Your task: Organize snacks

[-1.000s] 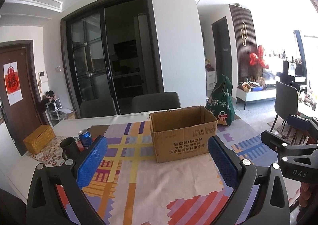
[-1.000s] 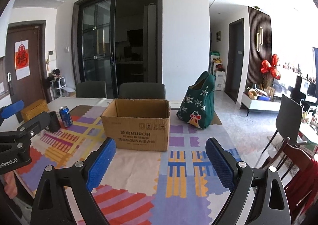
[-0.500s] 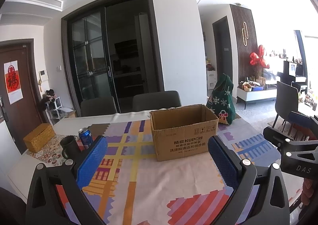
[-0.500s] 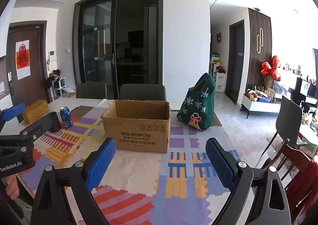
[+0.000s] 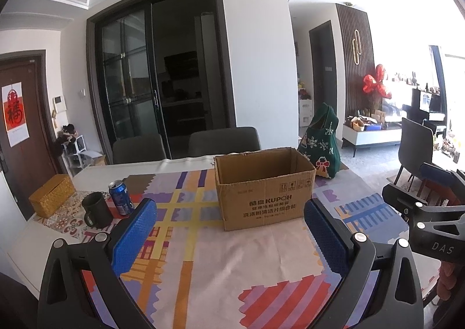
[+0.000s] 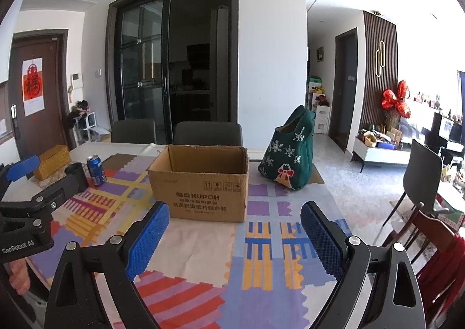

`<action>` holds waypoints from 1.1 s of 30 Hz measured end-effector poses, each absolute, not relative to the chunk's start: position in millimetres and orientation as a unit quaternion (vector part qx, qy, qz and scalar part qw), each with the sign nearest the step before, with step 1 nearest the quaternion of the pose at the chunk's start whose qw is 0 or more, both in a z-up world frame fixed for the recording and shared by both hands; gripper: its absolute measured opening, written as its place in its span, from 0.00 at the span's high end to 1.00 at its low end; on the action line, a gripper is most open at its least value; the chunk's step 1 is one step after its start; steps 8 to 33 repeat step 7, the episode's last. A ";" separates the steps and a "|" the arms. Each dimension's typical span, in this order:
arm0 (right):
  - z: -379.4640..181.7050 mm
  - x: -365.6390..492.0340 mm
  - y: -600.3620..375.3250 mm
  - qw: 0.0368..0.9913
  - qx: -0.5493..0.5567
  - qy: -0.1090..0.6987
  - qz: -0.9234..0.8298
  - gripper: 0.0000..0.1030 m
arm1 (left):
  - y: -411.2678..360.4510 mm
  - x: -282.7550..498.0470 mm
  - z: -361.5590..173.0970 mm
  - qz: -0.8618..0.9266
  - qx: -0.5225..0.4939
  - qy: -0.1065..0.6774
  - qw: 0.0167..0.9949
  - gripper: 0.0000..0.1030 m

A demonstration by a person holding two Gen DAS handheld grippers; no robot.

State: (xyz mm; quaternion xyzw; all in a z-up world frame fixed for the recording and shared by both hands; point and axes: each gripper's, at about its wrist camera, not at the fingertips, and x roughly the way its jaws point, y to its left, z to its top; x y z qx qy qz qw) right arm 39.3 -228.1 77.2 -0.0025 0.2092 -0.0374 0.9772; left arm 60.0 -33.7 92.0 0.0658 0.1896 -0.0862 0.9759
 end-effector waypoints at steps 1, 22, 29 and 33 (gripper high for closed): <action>77.0 39.7 -228.7 0.977 -0.002 0.211 -0.037 0.10 | -33.7 60.8 91.6 -0.086 0.064 0.191 0.976 0.00; 72.6 41.7 -229.1 0.976 -0.003 0.215 -0.035 0.10 | -34.3 63.1 88.9 -0.087 0.062 0.196 0.975 0.00; 72.6 41.7 -229.1 0.976 -0.003 0.215 -0.035 0.10 | -34.3 63.1 88.9 -0.087 0.062 0.196 0.975 0.00; 72.6 41.7 -229.1 0.976 -0.003 0.215 -0.035 0.10 | -34.3 63.1 88.9 -0.087 0.062 0.196 0.975 0.00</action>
